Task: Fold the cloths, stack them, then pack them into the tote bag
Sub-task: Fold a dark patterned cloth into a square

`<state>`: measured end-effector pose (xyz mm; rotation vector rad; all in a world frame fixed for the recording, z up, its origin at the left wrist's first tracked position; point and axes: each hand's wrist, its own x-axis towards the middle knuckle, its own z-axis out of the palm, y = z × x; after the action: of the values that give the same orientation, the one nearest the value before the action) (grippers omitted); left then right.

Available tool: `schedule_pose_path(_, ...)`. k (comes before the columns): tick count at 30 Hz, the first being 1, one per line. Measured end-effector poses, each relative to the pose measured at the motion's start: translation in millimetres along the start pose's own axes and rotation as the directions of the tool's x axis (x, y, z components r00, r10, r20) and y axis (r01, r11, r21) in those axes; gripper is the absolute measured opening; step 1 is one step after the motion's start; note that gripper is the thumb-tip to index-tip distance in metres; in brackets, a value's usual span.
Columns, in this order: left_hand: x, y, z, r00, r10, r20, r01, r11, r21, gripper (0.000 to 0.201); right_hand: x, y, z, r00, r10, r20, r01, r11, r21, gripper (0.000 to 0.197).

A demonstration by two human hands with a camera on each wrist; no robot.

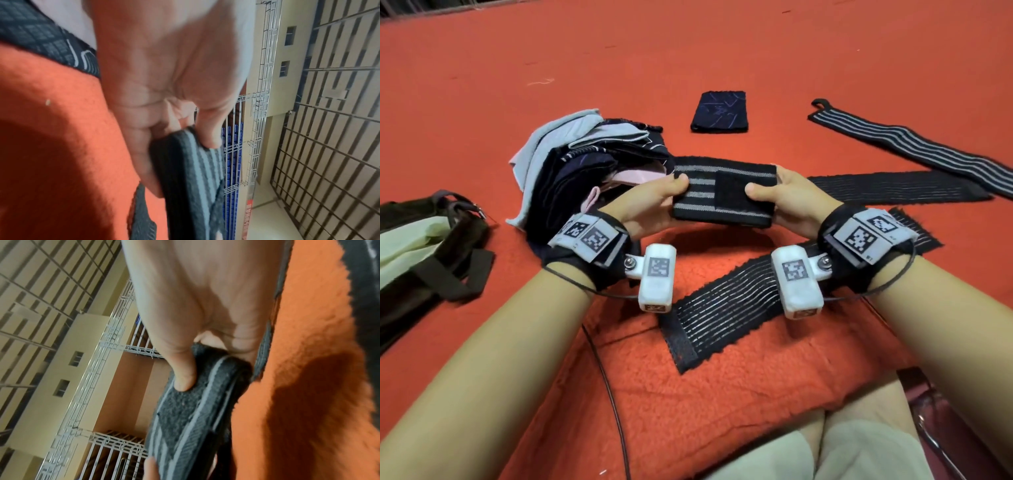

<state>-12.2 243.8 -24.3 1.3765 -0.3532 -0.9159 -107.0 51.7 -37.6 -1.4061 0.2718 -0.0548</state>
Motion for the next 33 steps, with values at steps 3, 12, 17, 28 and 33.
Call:
schedule_pose_path(3,0,-1,7,0.996,0.051,0.070,-0.049,0.998,-0.030,0.023,0,-9,-11,0.998,-0.064,0.002,0.064,0.998,-0.015,0.020)
schedule_pose_path(12,69,31,52,0.985,-0.066,-0.158,0.120,0.926,0.358,0.009,39,-22,-66,0.936,-0.071,-0.344,-0.030,0.960,-0.278,0.015)
schedule_pose_path(17,142,53,78,0.973,-0.058,-0.225,0.136,0.928,0.348,0.020,85,-43,-120,0.908,0.077,-0.412,-0.156,0.974,-0.163,0.015)
schedule_pose_path(28,274,44,79,0.909,-0.099,-0.404,0.246,0.911,0.331,0.009,193,-29,-194,0.885,-0.004,-0.466,-0.158,0.938,-0.309,0.044)
schedule_pose_path(33,298,33,73,0.886,-0.050,-0.460,0.281,0.849,0.448,0.020,210,-29,-209,0.901,-0.075,-0.428,-0.156,0.863,-0.480,0.043)
